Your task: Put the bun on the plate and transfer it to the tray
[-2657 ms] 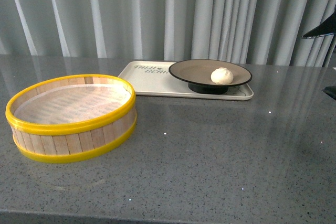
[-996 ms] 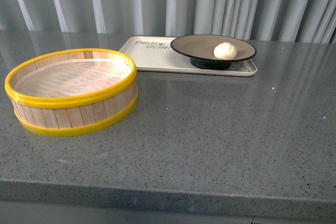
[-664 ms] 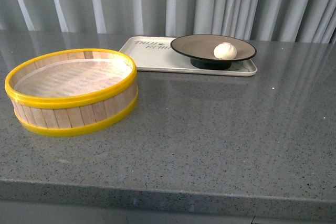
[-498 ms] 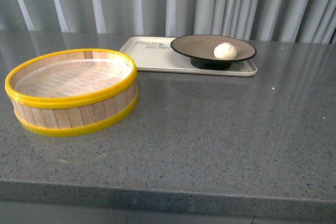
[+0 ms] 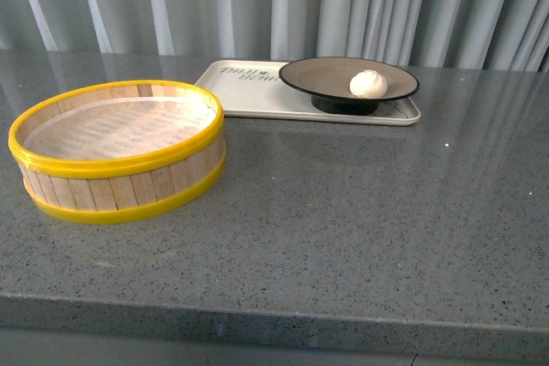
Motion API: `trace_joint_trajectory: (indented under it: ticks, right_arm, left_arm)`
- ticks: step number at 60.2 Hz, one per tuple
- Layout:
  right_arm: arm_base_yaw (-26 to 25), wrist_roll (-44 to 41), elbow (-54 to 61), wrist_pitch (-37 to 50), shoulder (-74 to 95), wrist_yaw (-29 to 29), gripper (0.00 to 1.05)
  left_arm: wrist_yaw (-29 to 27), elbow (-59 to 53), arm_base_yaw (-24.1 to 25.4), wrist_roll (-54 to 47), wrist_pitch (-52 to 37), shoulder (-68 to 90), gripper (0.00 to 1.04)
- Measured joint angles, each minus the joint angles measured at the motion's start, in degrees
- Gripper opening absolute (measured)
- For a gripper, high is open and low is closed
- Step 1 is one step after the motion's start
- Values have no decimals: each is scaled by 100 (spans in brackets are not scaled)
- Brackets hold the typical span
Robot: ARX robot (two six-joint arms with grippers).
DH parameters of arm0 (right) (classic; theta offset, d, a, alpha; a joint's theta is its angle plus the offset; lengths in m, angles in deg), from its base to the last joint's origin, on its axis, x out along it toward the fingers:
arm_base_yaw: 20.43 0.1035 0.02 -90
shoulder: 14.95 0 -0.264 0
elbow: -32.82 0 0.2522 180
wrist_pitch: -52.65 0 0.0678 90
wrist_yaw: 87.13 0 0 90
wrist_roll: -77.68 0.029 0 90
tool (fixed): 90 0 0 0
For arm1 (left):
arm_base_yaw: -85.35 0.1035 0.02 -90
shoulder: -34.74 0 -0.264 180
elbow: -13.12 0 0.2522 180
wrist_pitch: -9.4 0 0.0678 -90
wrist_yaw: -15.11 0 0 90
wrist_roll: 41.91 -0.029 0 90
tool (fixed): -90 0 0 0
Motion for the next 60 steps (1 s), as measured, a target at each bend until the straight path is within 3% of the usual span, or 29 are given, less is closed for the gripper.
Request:
trace_joint_trajectory:
  ticks: [20, 60]
  right_arm:
    - [0, 0, 0, 0, 0, -2, 97]
    - [0, 2, 0, 0, 0, -2, 96]
  left_arm:
    - [0, 0, 0, -2, 0, 0, 98]
    - [0, 0, 0, 0, 0, 0, 98]
